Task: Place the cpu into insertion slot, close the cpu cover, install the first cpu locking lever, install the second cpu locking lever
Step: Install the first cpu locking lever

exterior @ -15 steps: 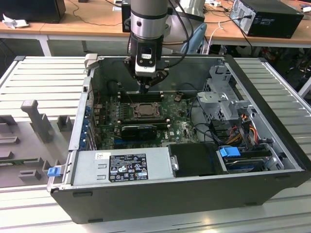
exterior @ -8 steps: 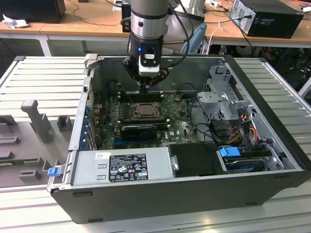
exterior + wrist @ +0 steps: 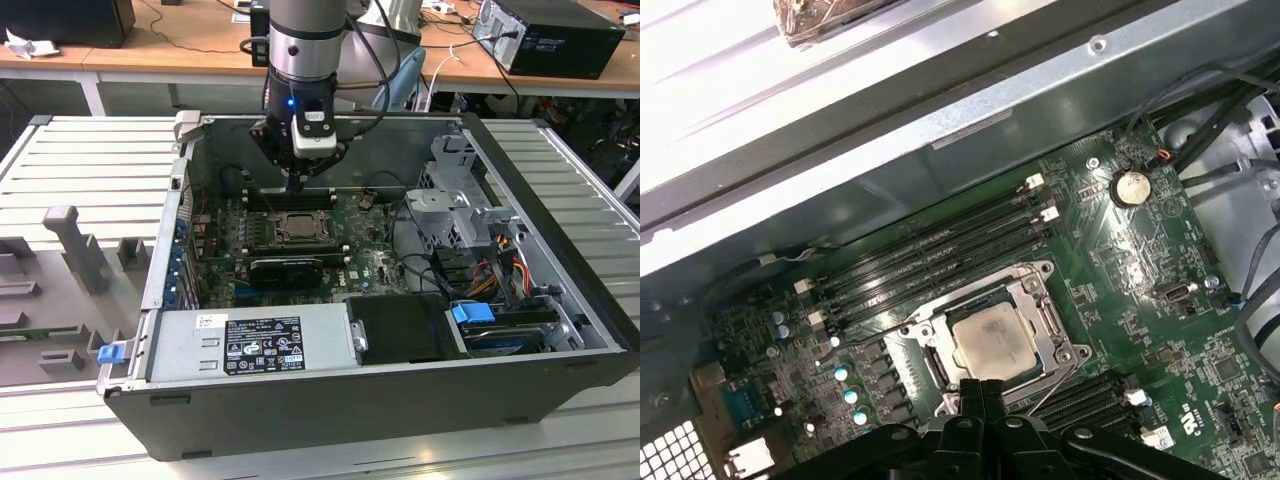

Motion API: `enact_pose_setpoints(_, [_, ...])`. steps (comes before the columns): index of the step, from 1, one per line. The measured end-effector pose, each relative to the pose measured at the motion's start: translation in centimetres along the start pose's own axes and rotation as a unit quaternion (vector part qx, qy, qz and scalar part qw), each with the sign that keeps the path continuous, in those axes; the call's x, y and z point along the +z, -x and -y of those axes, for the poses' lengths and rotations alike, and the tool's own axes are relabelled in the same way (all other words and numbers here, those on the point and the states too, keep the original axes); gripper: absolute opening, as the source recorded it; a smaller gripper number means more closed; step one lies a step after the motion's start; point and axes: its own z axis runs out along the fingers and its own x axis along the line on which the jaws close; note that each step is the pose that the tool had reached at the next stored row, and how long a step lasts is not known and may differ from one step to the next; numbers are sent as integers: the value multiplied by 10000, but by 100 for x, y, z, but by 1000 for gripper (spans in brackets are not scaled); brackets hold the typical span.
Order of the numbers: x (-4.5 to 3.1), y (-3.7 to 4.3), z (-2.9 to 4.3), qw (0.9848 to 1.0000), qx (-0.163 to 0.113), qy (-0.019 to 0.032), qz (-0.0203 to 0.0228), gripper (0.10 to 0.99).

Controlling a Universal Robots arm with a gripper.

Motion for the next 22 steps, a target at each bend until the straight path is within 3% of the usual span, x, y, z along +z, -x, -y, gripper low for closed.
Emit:
enact_pose_setpoints(6, [0, 0, 0, 9996, -284, -10, -8, 106])
enact_pose_setpoints(10, [2, 0, 0, 9960, -887, -32, -25, 106])
enact_pose_setpoints(11, [4, 0, 0, 9945, -1050, -38, -30, 106])
enact_pose_setpoints(15, [9, 1, 0, 9906, -1366, -45, -24, 106])
enact_pose_setpoints(16, [12, 1, 0, 9898, -1422, -41, -5, 106])
enact_pose_setpoints(17, [19, -8, 4, 9889, -1477, 5, 157, 106])
enact_pose_setpoints(18, [30, -10, 6, 9865, -1615, 36, 264, 106])
enact_pose_setpoints(22, [54, -10, 7, 9771, -2113, 33, 244, 106])
